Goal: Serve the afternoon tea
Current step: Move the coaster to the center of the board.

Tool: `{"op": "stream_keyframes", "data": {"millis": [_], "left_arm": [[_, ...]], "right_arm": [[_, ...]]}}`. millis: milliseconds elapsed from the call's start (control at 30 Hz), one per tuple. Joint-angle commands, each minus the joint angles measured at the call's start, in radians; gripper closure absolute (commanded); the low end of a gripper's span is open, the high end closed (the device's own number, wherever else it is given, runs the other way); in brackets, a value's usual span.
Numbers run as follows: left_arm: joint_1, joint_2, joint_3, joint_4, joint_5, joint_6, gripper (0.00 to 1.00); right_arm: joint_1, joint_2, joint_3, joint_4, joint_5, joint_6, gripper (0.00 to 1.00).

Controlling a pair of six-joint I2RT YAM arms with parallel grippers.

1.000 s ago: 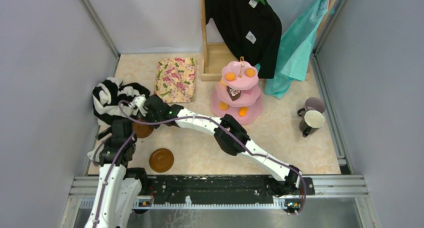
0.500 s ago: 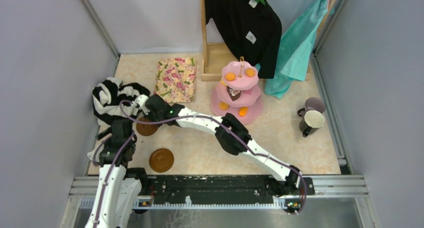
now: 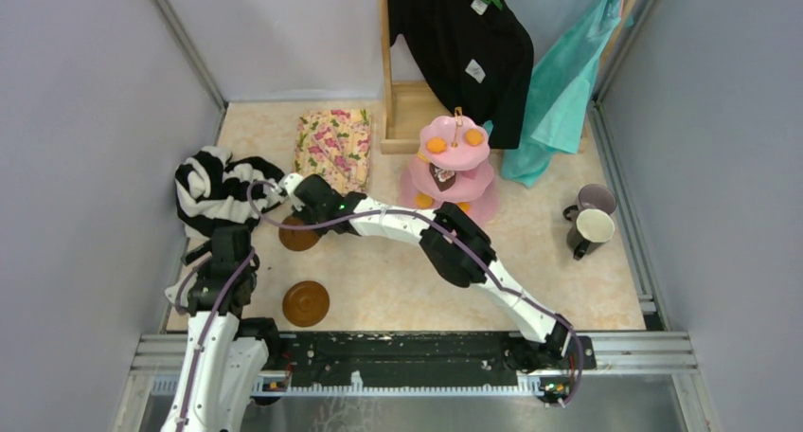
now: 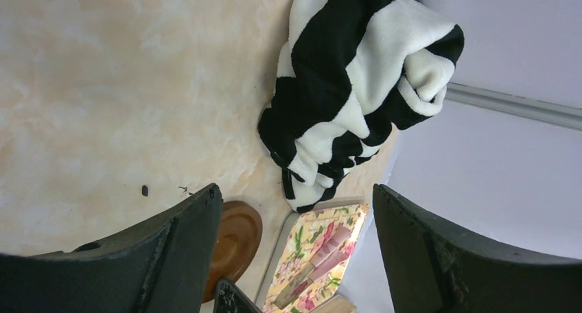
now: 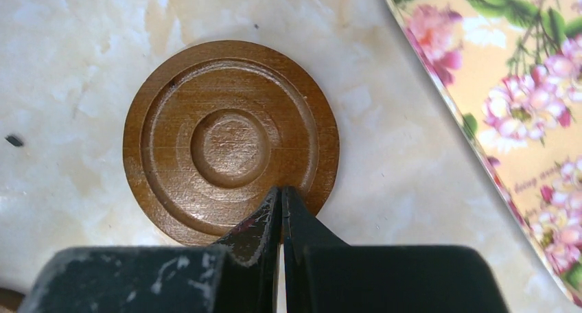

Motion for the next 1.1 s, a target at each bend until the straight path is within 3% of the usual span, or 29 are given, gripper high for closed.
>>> {"op": "stream_keyframes", "data": {"millis": [0,633,1067], "left_arm": [[0.006,-0.009,0.006,-0.028,-0.028,0.01,0.15],[0.006,0.044,0.004,0.034,0.011,0.097,0.16],[0.006,0.158,0.028,0.18,0.078,0.304,0.16]], "right_arm": [[-0.048,0.01,-0.19,-0.213,0.059,0.046,0.97],[-0.083,-0.335,-0.756,-0.036,0.104,0.185,0.96],[-0.122,-0.553,-1.015,-0.014,0.157,0.31,0.96]]}}
